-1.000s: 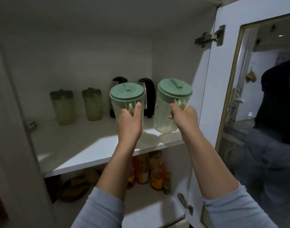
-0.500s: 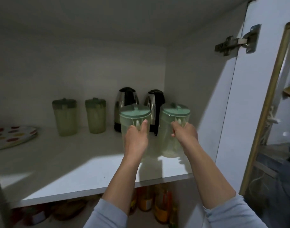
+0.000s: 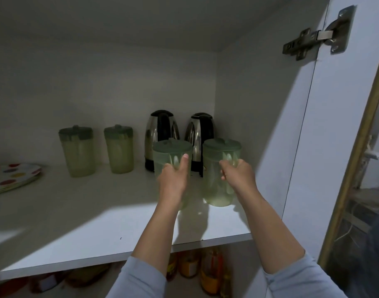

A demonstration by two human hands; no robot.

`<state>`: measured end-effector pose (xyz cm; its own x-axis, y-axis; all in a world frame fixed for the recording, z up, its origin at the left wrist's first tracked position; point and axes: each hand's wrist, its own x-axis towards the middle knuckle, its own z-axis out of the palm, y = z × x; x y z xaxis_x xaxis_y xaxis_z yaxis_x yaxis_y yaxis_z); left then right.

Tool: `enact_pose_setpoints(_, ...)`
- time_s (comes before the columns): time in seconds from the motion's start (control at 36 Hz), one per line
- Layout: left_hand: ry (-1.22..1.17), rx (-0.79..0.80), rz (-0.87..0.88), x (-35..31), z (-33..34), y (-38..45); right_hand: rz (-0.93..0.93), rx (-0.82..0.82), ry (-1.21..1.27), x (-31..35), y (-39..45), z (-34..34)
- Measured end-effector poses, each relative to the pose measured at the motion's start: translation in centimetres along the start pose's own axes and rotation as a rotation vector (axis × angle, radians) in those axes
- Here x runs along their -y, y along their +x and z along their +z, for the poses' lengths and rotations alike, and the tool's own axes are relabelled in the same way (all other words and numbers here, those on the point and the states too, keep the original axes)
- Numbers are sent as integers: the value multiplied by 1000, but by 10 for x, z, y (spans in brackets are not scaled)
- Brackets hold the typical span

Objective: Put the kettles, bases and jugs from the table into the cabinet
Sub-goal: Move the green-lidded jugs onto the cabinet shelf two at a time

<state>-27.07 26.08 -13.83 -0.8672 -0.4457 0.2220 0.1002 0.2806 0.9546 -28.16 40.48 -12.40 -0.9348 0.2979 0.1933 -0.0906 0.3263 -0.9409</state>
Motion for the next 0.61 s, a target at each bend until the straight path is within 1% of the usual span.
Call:
enact_pose_setpoints(0.17, -31, 15, 17, 2, -1, -5, -9, -9, 14, 0, -8, -4)
enact_pose_setpoints(0.31, -27, 25, 9, 0, -11, -15, -6, -118, 28, -2, -19, -5)
enact_pose_setpoints(0.42, -42, -25, 47, 9, -25, -19, -4, -224, 112, -2, -35, -2)
enact_pose_setpoints(0.5, -82, -75, 44, 14, -35, -25, 14, -267, 193, -3, -55, 0)
enact_pose_setpoints(0.61, -161, -92, 73, 18, -58, -46, -25, -303, 289, -6, -89, 6)
